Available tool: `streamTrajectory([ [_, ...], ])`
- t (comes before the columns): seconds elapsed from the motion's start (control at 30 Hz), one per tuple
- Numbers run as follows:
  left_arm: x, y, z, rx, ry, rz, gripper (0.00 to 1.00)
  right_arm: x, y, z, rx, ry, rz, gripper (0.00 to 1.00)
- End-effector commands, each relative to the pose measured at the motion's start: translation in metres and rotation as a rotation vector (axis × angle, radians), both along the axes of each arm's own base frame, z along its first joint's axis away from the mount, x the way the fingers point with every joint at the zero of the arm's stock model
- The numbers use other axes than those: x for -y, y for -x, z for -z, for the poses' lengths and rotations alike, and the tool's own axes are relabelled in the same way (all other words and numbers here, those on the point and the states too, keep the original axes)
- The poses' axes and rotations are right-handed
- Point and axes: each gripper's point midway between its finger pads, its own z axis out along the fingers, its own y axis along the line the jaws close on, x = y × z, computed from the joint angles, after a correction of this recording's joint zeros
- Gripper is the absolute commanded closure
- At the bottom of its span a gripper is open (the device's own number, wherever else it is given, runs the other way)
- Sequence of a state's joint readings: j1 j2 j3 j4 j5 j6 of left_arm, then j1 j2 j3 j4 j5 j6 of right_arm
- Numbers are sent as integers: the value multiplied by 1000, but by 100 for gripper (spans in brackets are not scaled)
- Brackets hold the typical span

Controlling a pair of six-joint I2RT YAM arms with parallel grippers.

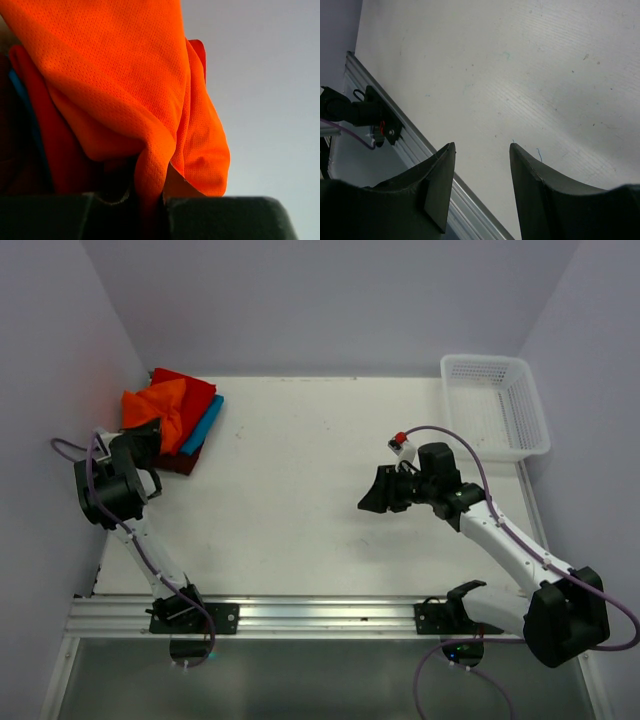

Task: Fold and stack the t-shirts
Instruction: Put the neatly folded tshirt into the corner of the board with the left arm

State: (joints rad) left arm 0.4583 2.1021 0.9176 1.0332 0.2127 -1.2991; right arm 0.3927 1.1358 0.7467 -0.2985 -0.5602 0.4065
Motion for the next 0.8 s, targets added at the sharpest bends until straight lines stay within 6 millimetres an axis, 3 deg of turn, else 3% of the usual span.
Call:
streamTrajectory([
  [0.0, 1, 16, 26, -72, 84, -6, 100, 0, -2, -7, 49, 1, 0, 49],
  [0.07, 1, 11, 13, -40, 87, 2, 100, 0, -2, -7, 47, 0, -3, 49],
  [0.17, 2, -11, -46, 135, 71, 69, 100, -1, -2, -5, 41, -1, -8, 49],
  [0.2, 0, -22, -83, 228, 38, 91, 100, -2, -3, -6, 43, -4, -9, 49],
  [0.27, 0, -34, -124, 314, 16, 112, 100, -2, -3, -5, 40, -2, -9, 49],
  [0.3, -4, -42, -165, 386, -27, 117, 100, -2, -3, -6, 41, -1, -10, 49],
  [0.37, -7, -48, -201, 443, -65, 116, 100, -1, -3, -7, 44, -1, -7, 49],
  [0.4, -9, -52, -230, 485, -95, 125, 100, -1, -3, -6, 43, 1, -7, 49],
  [0.47, -9, -55, -247, 510, -117, 131, 100, -1, -4, -7, 44, 2, -6, 49],
  [0.57, -11, -60, -233, 483, -94, 136, 100, -1, -3, -6, 41, 6, -5, 49],
  [0.63, -10, -60, -189, 418, -49, 132, 100, 0, -3, -7, 45, 4, -3, 49],
  [0.67, -9, -56, -151, 351, 0, 123, 100, -1, -2, -7, 44, 5, -5, 49],
  [0.73, -5, -50, -119, 313, 28, 121, 100, -1, -2, -7, 43, 2, -6, 49],
  [0.77, -1, -43, -83, 242, 71, 120, 100, -1, -3, -7, 43, 2, -4, 49],
])
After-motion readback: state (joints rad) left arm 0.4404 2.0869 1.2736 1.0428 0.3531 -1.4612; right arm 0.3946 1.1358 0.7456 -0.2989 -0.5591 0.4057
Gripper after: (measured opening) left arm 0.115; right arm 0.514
